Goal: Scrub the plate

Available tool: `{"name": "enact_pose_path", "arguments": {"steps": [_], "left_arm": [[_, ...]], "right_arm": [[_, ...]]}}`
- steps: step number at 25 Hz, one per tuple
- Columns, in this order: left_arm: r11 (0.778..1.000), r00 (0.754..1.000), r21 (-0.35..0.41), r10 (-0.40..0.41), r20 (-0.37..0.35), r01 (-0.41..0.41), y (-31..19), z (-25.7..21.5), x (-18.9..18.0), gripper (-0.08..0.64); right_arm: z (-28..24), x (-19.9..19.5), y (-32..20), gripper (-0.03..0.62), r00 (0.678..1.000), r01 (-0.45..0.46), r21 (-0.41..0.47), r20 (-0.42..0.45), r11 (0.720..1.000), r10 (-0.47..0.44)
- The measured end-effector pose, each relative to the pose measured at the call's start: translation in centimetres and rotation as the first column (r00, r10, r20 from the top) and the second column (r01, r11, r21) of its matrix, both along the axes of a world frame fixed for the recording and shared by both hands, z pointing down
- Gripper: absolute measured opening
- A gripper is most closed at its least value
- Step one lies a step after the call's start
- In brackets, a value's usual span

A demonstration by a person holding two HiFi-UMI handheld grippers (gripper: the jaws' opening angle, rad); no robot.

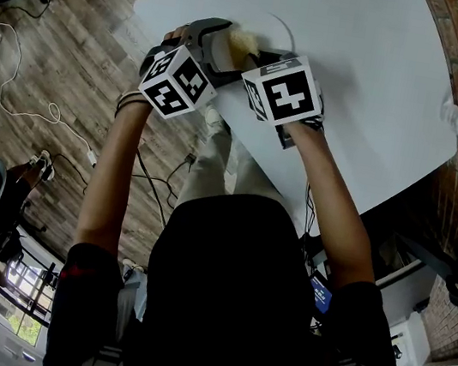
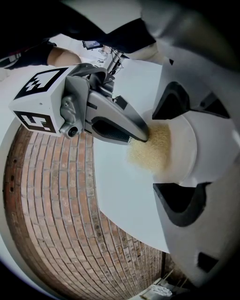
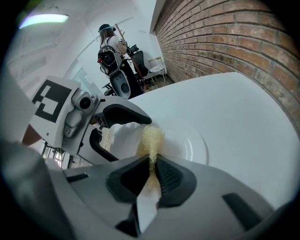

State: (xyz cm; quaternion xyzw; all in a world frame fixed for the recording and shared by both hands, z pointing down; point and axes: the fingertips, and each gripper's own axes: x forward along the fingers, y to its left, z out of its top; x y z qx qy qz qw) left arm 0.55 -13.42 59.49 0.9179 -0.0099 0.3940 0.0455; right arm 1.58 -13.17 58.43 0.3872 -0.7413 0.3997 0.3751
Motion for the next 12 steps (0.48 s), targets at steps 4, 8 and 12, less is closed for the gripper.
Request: {"name": "enact_pose_path", "arguments": {"steps": [4, 8, 12], "left_arm": [[1.000, 1.000, -0.001, 0.000, 0.003, 0.000, -0.1, 0.0, 0.0, 0.403], [1.000, 1.000, 0.000, 0.001, 0.002, -0.001, 0.0, 0.1, 0.0, 0.403], [1.000, 1.000, 0.001, 0.001, 0.003, -0.001, -0.1, 0.2, -0.1, 0.403]], "right_arm": [[0.0, 0.7, 0.0, 0.040, 1.000, -0.012, -0.005, -0.005, 1.000, 0.012], [0.0, 1.8, 0.0, 0.040, 0.999, -0.042, -0.008, -0.021, 0.999, 0.042], [-0.1, 2.5, 0.1, 0.040, 0.998, -0.057, -0.004, -0.023, 0.998, 0.057]]}}
